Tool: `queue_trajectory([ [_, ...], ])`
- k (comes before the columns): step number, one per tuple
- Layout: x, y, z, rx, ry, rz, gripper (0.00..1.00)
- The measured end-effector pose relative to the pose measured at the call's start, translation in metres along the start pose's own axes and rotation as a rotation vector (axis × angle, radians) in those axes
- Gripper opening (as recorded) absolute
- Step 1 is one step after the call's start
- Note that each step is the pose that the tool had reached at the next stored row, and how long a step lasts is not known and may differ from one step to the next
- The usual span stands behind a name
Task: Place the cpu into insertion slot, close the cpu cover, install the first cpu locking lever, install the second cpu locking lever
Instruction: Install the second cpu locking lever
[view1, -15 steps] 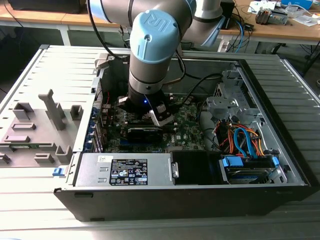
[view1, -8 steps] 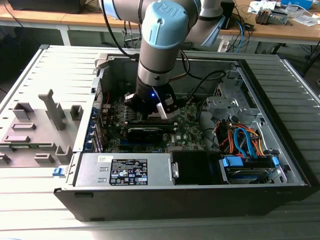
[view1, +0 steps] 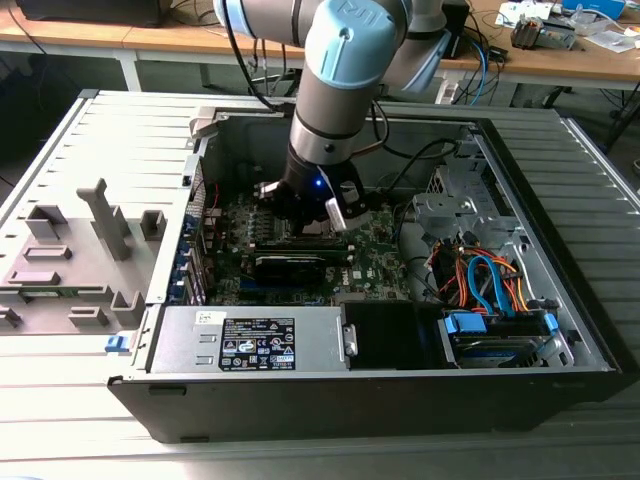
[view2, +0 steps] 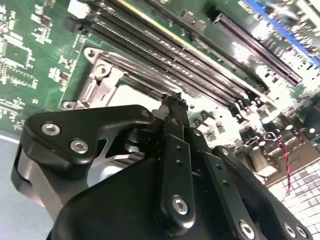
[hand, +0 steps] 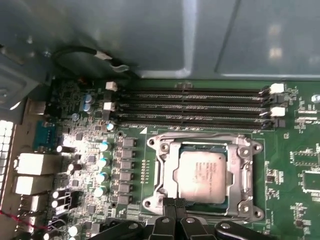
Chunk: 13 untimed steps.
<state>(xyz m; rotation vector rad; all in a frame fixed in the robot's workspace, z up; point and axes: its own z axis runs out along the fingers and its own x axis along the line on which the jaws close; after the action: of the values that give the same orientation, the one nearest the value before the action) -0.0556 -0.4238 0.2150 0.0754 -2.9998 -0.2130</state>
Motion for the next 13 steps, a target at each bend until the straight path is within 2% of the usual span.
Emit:
queue_trajectory([
  [2,-0.0027,0.0029,-0.0019,0.0017,0.0041,0.001,0.11],
  [6,-0.0065,0.0079,-0.0096,0.0041,0.0114,0.002,0.11],
  [7,-0.0081,0.0096,-0.0128,0.0040,0.0154,0.003,0.11],
  [8,-0.0110,0.0128,-0.0233,0.0044,0.0253,0.004,0.11],
  [10,-0.0110,0.0137,-0.0285,0.0044,0.0275,0.005,0.11],
  [11,-0.0108,0.0148,-0.0356,0.0047,0.0298,0.005,0.11],
  [13,-0.0101,0.0158,-0.0428,0.0050,0.0309,0.005,0.11],
])
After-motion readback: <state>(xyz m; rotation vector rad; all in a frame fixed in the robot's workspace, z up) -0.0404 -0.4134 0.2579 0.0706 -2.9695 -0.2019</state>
